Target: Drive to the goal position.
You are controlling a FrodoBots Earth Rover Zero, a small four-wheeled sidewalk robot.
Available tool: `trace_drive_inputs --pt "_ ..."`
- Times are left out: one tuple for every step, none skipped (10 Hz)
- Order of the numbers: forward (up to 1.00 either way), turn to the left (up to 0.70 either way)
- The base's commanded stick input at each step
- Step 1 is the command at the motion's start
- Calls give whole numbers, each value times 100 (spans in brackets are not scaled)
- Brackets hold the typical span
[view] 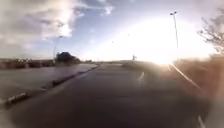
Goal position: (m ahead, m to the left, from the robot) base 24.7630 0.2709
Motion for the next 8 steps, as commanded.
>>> trace_drive_inputs --pt "70 0" --pt "70 0" --pt "70 0" --pt "70 0" --pt "70 0" --pt "70 0" --pt "70 0" --pt "70 0"
